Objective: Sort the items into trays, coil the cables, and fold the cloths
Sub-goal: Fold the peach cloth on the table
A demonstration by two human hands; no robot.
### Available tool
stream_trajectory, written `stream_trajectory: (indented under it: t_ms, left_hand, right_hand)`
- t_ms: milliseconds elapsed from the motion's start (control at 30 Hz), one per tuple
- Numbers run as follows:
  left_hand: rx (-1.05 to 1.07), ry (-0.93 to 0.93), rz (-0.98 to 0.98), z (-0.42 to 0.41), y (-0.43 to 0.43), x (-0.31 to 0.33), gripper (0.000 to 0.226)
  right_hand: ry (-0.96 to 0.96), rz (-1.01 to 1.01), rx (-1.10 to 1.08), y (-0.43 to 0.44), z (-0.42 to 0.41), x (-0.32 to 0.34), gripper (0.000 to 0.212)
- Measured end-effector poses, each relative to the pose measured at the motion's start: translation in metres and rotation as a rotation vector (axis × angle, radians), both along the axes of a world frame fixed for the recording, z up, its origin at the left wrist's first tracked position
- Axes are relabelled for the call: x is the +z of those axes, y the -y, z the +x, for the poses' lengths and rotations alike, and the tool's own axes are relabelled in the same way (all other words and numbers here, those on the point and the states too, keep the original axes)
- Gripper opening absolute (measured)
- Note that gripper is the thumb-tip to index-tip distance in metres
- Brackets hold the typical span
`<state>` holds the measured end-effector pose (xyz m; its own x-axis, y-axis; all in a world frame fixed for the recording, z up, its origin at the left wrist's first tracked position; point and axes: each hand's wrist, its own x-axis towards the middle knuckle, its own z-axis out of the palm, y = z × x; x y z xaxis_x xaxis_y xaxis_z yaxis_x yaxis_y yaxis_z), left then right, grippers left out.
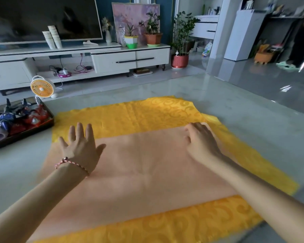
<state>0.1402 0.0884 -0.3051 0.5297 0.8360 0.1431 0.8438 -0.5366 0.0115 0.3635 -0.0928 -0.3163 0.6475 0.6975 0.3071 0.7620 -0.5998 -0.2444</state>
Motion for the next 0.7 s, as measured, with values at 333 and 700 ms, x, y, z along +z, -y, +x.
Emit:
stream_trajectory:
  t_ms: [333,700]
  left_hand:
    - [-0.376,-0.065,-0.223,-0.011,0.131,-0.044,0.062]
    - [-0.312,0.008,-0.208,-0.006,0.131,-0.047,0.056]
  right_hand:
    - [-0.176,-0.233,0.381,0.014,-0.087,-0.024,0.057]
    - [-0.15,-0.134,0.447,0.027,-0.115,-0.031,0.051]
